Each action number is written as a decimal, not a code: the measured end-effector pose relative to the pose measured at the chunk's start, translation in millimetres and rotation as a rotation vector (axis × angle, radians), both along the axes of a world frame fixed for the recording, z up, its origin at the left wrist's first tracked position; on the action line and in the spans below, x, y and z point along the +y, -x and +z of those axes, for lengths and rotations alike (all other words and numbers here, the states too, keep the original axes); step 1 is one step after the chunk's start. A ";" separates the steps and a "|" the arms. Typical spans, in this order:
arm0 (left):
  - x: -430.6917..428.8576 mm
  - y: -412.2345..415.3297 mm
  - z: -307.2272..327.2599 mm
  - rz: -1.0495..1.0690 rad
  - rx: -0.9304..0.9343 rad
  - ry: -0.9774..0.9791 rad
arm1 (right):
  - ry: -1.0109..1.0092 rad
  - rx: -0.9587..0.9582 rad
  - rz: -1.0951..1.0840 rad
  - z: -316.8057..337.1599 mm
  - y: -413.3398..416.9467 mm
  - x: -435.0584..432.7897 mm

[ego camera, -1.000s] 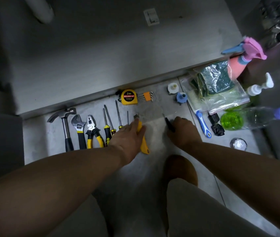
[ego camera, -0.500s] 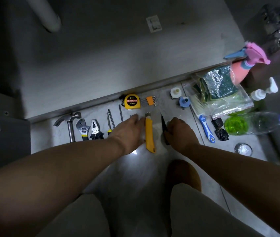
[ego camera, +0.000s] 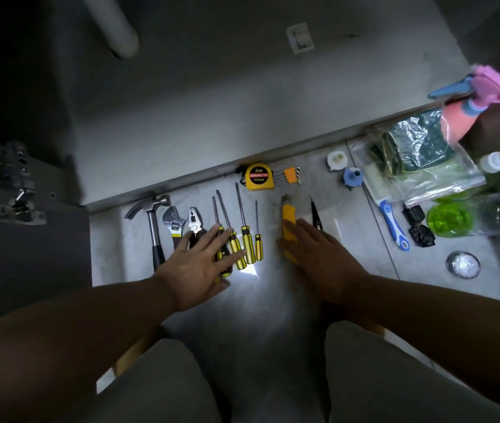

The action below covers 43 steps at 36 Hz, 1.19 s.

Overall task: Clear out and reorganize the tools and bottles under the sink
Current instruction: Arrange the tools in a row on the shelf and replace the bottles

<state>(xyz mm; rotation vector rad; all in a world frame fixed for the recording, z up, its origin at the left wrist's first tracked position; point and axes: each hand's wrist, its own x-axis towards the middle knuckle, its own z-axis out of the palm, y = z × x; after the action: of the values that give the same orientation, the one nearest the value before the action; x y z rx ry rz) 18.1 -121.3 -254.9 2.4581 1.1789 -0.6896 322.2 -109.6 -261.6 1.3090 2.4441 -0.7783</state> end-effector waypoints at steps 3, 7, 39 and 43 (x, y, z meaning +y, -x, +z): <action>-2.5 -7.0 -0.2 0.007 0.019 -0.030 | -0.035 -0.039 0.008 -2.4 -6.7 2.0; -2.6 -15.3 0.7 0.030 0.025 -0.019 | -0.049 -0.058 -0.016 -4.3 -6.9 3.1; 17.8 35.7 253.5 0.673 -0.090 0.124 | 0.084 -0.198 0.293 279.4 140.5 55.5; 0.8 45.6 190.2 0.977 -0.276 0.186 | 0.147 -0.429 0.402 256.9 151.1 56.0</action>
<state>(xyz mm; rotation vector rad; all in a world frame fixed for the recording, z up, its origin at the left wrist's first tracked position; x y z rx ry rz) -27.4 -120.5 -64.7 1.4617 1.8307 -0.1452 171.2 -53.6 -4.6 0.7906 2.1500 -0.4978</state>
